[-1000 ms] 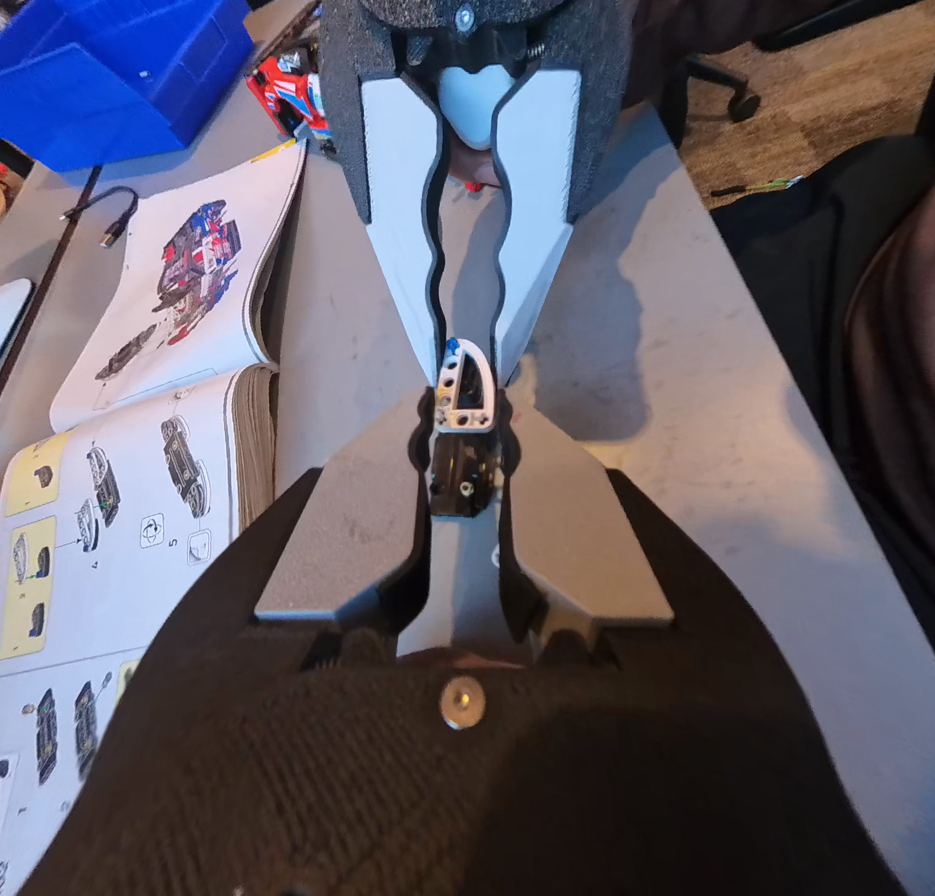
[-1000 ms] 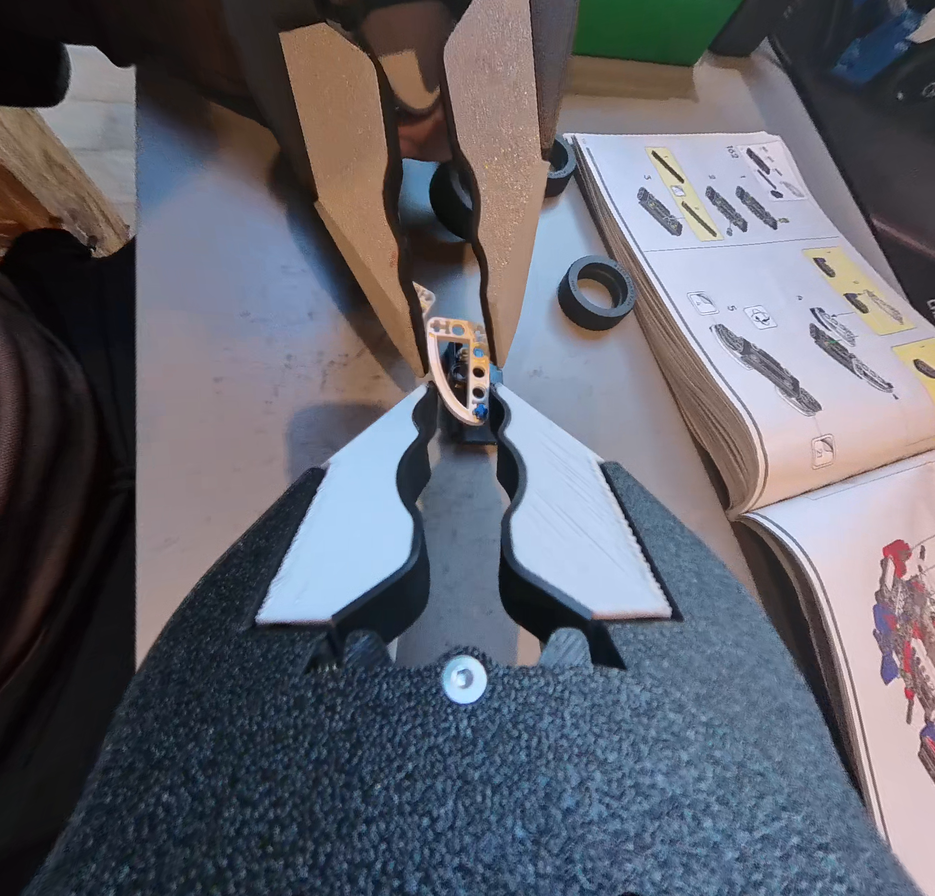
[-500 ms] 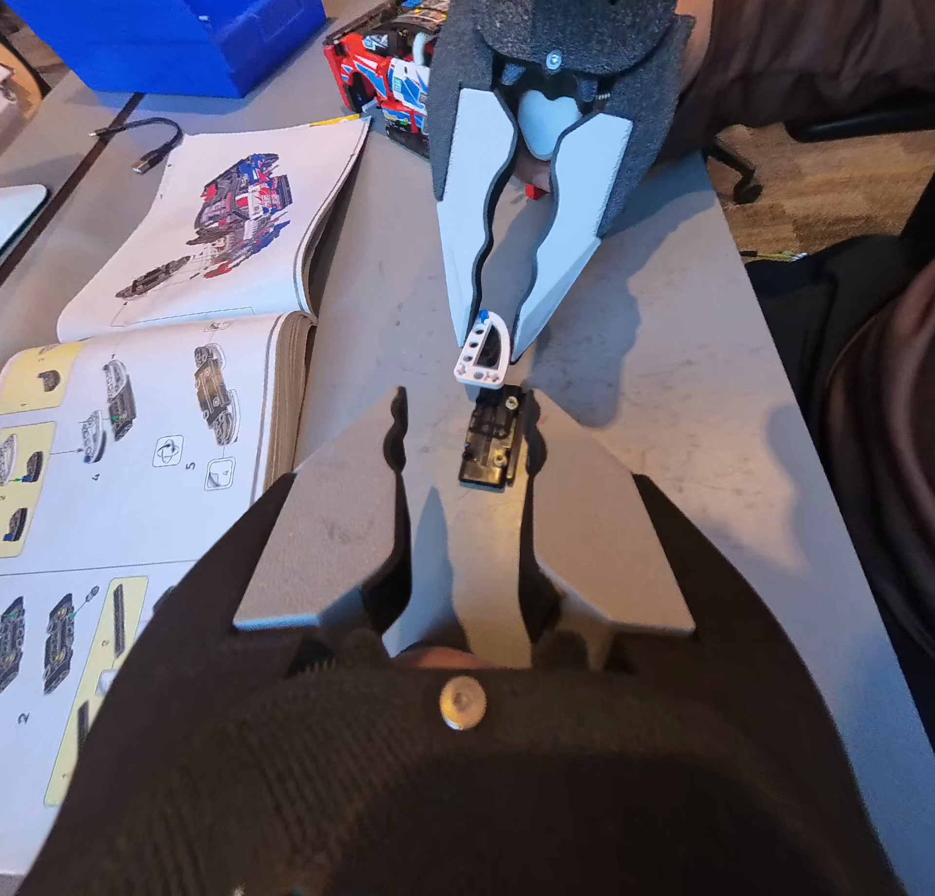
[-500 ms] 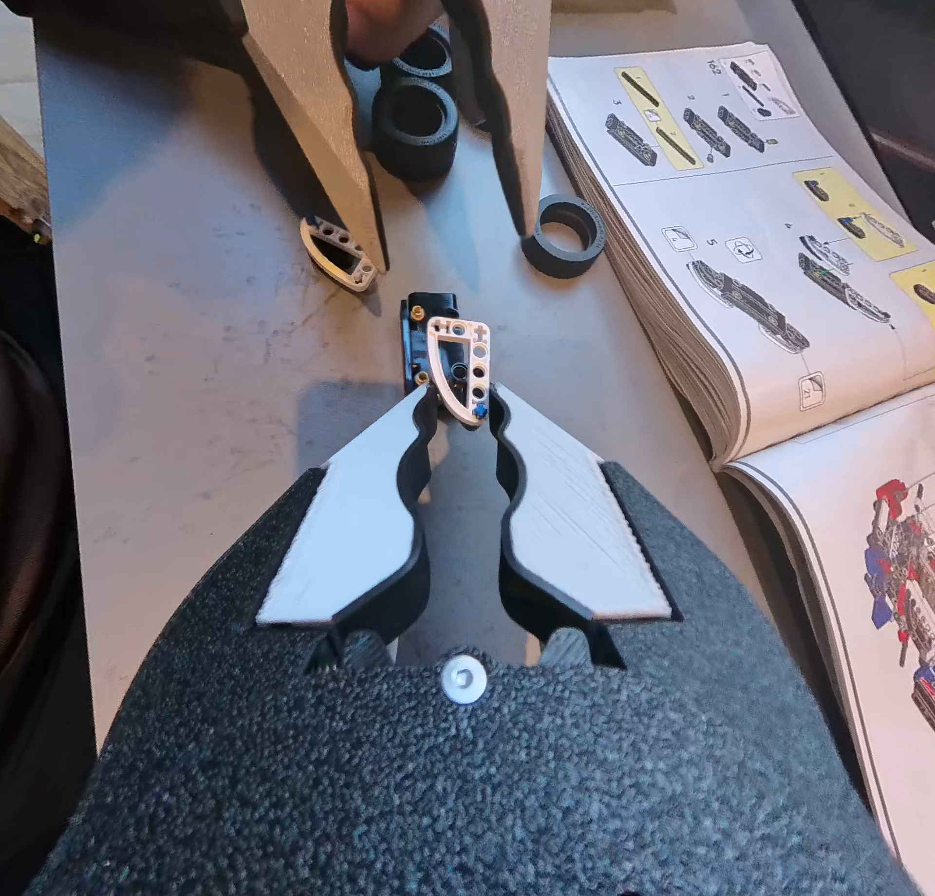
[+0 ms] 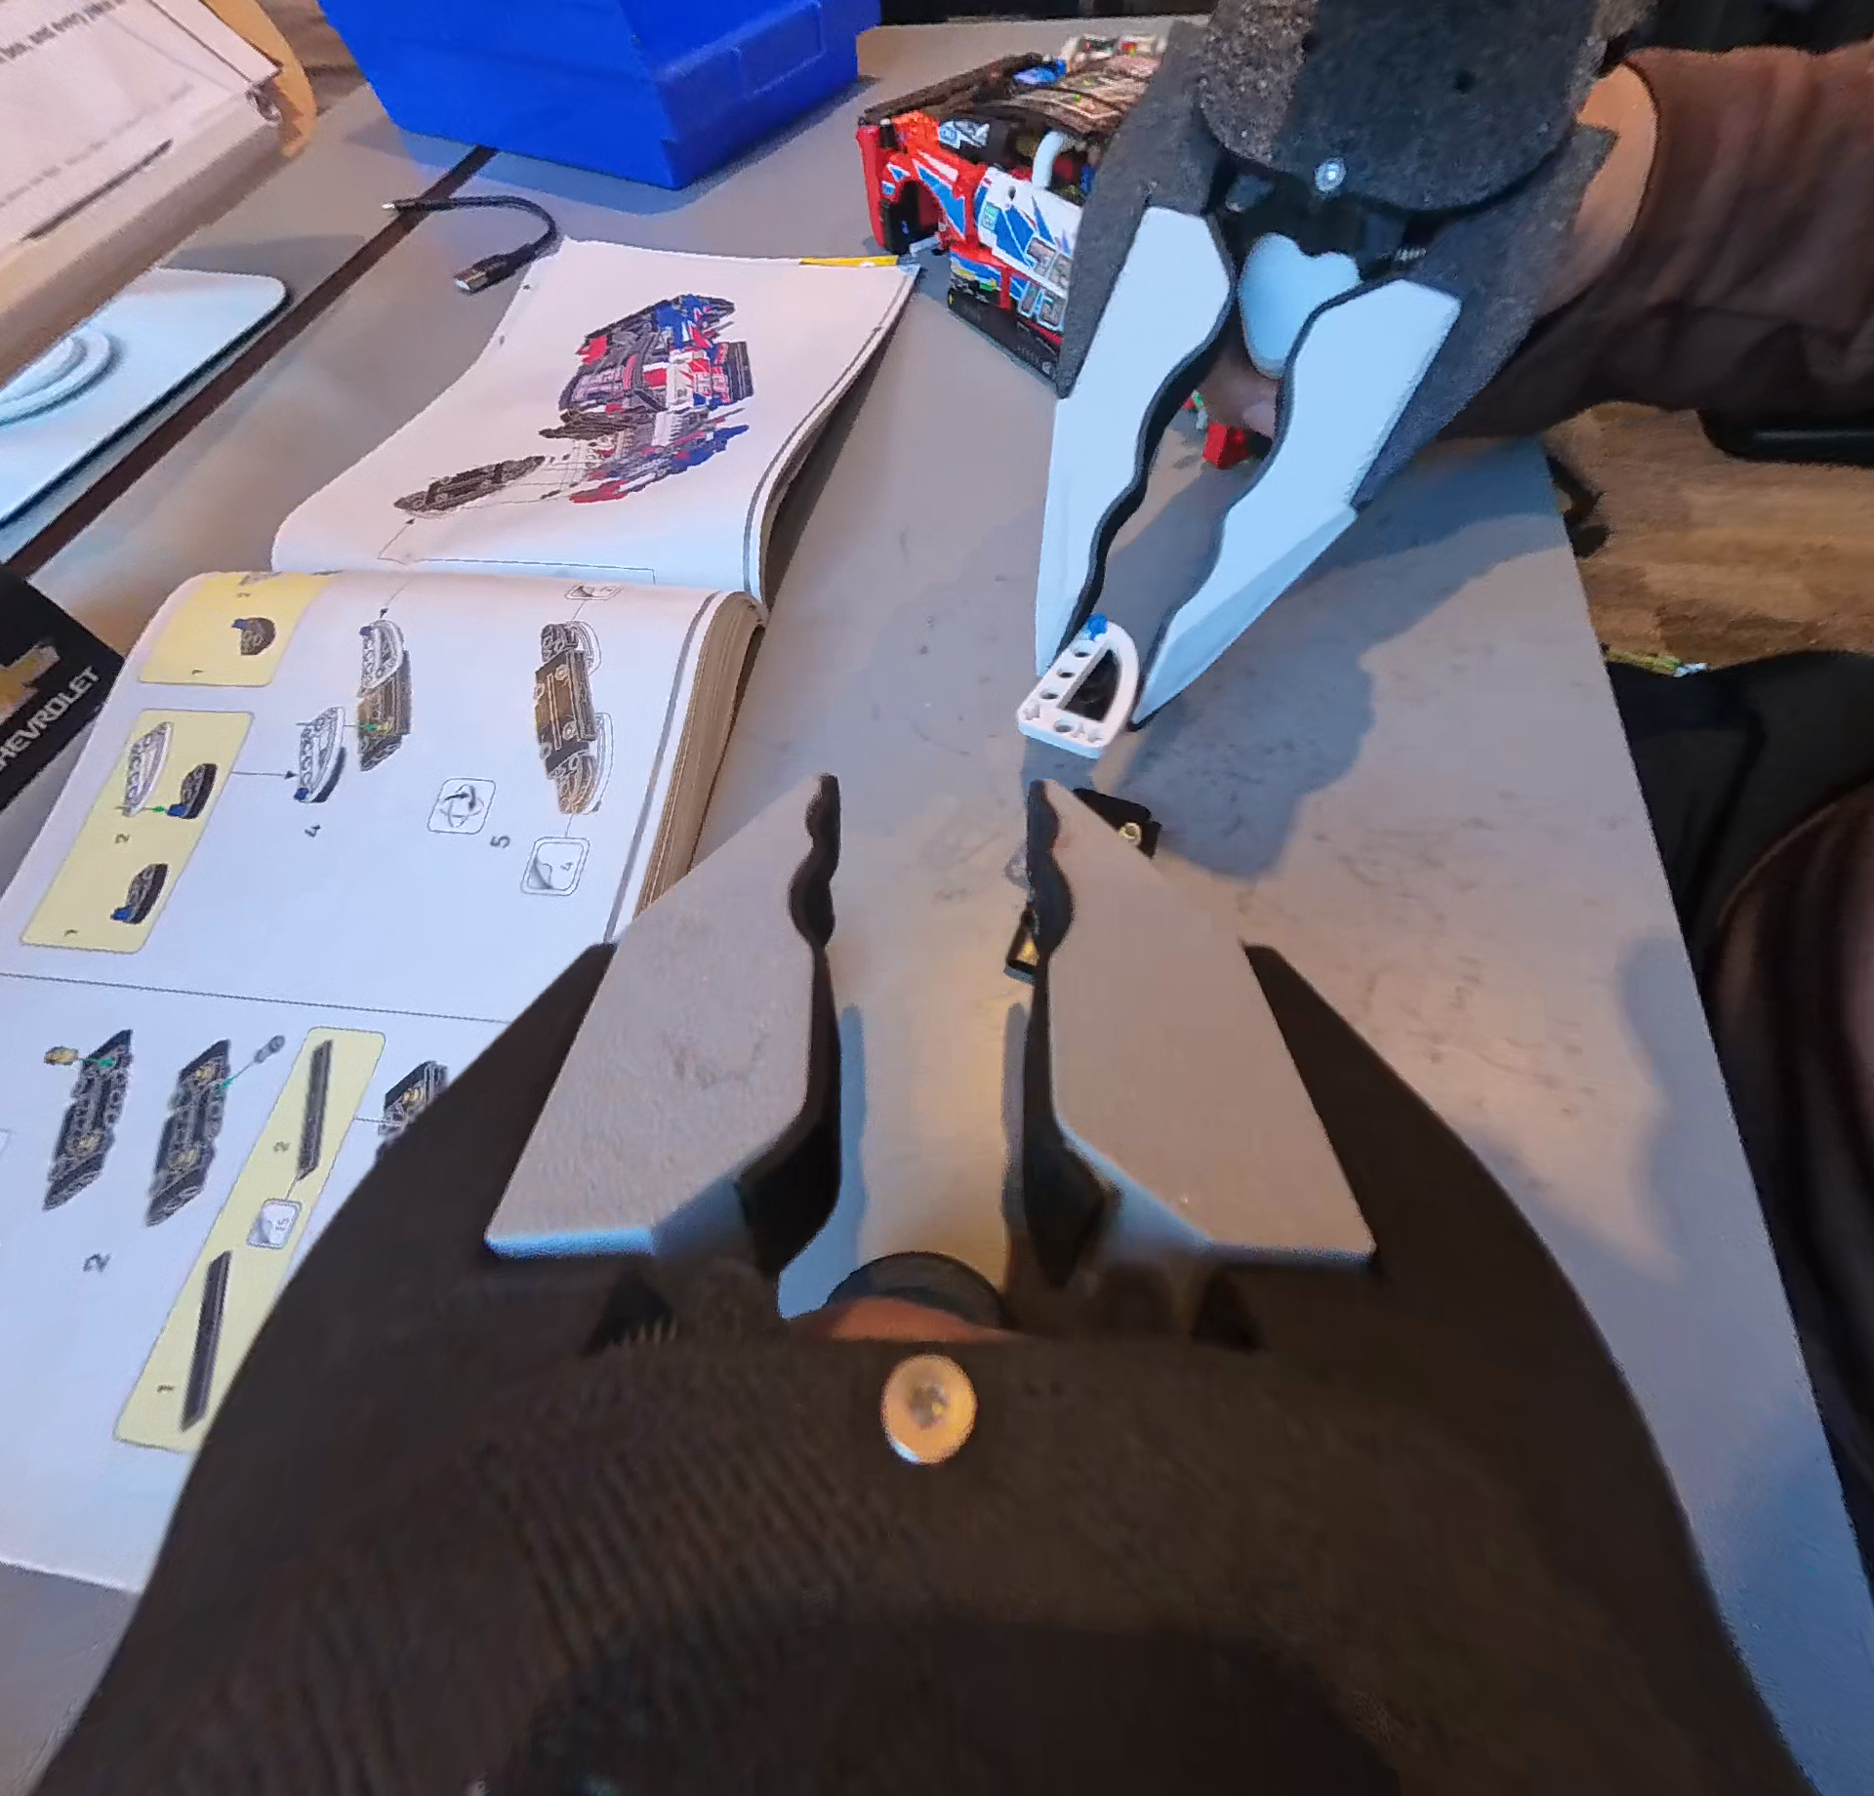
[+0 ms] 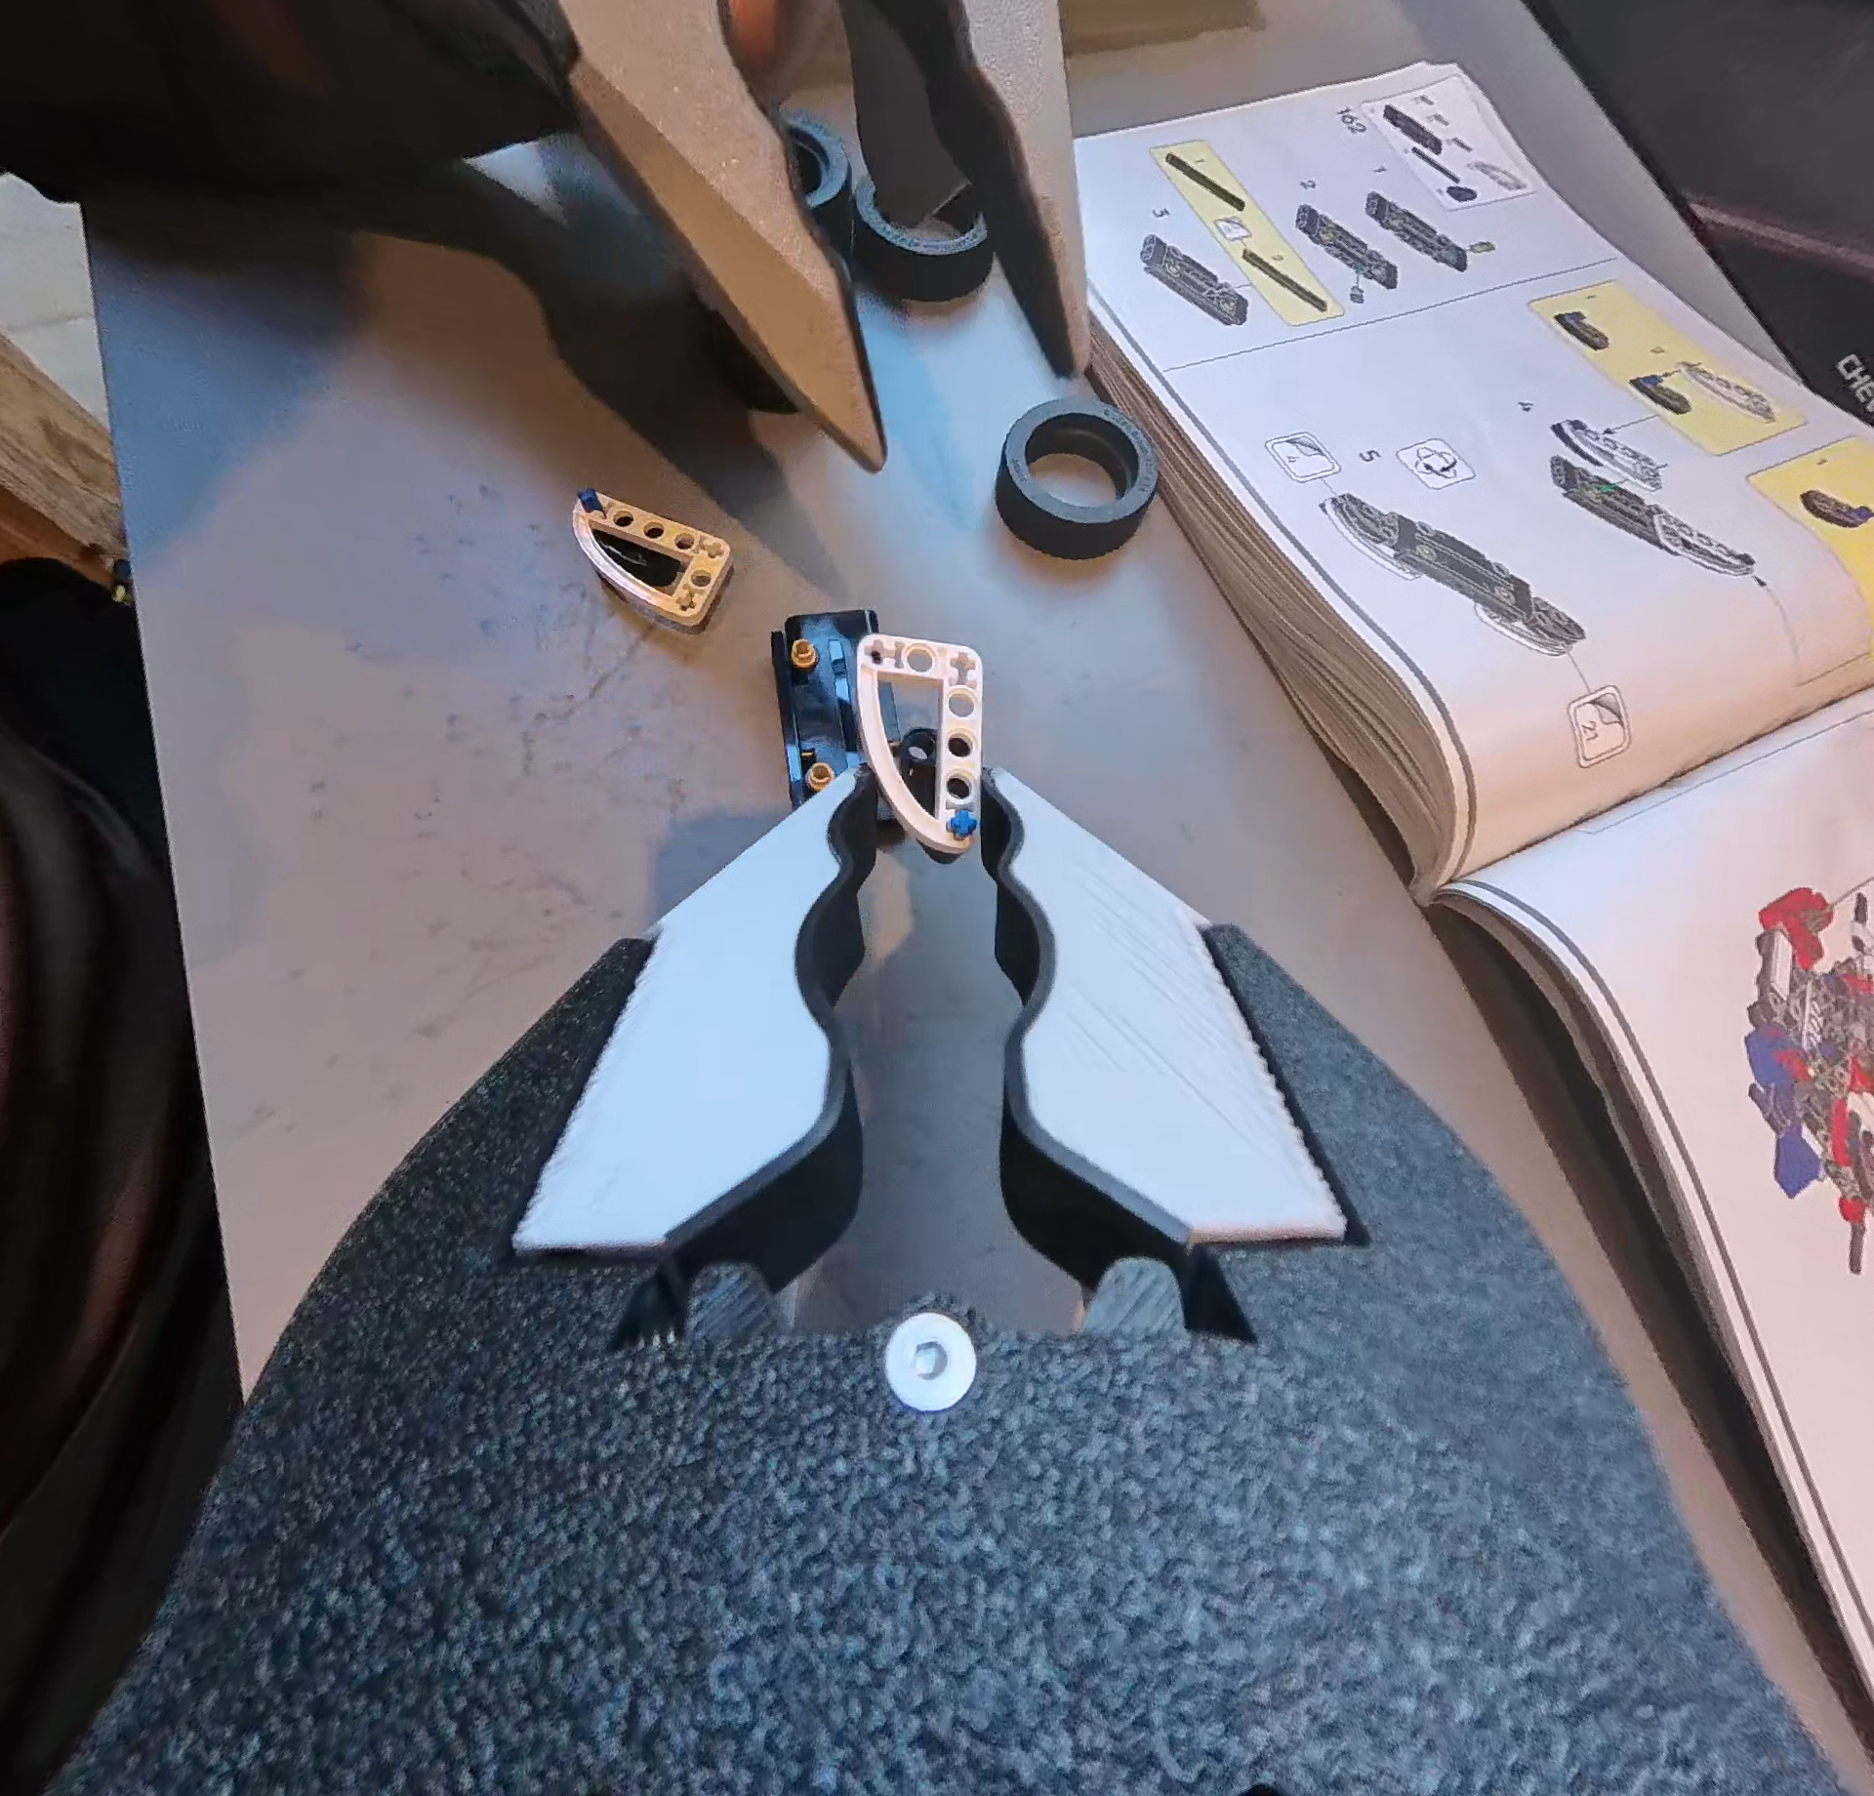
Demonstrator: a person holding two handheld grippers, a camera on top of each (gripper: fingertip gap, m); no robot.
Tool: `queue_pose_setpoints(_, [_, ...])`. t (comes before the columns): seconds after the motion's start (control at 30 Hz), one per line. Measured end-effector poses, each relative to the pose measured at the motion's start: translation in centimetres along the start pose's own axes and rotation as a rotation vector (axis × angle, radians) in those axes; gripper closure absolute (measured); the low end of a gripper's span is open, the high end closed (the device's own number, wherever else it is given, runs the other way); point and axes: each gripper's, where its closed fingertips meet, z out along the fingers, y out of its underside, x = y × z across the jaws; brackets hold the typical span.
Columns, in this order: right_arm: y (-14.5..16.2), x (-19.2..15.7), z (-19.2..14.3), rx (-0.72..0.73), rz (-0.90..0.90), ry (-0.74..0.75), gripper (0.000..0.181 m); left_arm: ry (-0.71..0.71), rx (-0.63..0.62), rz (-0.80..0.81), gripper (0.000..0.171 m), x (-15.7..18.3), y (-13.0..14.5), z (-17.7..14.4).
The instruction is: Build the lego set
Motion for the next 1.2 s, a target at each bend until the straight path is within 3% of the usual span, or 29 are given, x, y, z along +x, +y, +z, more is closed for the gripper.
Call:
queue_pose_setpoints(0.27, [-0.8,-0.1,-0.5,0.035,0.031,-0.011,0.162,0.067,-0.053,-0.043,0.138,0.9,0.8,0.1])
queue_pose_setpoints(0.6, [-1.3,-0.1,-1.1,0.05,0.025,-0.004,0.162,0.055,-0.242,0.093,0.138,3.0,3.0,1.9])
queue_pose_setpoints(1.07, [1.0,-1.9,0.1,-0.08,-0.021,-0.057,0.162,0.104,-0.401,0.119,0.141,3.8,6.1,2.5])
queue_pose_setpoints(1.2, [1.8,-2.0,0.5,-0.128,-0.055,-0.048,0.162,0.12,-0.386,0.117,0.146,4.0,5.9,2.7])
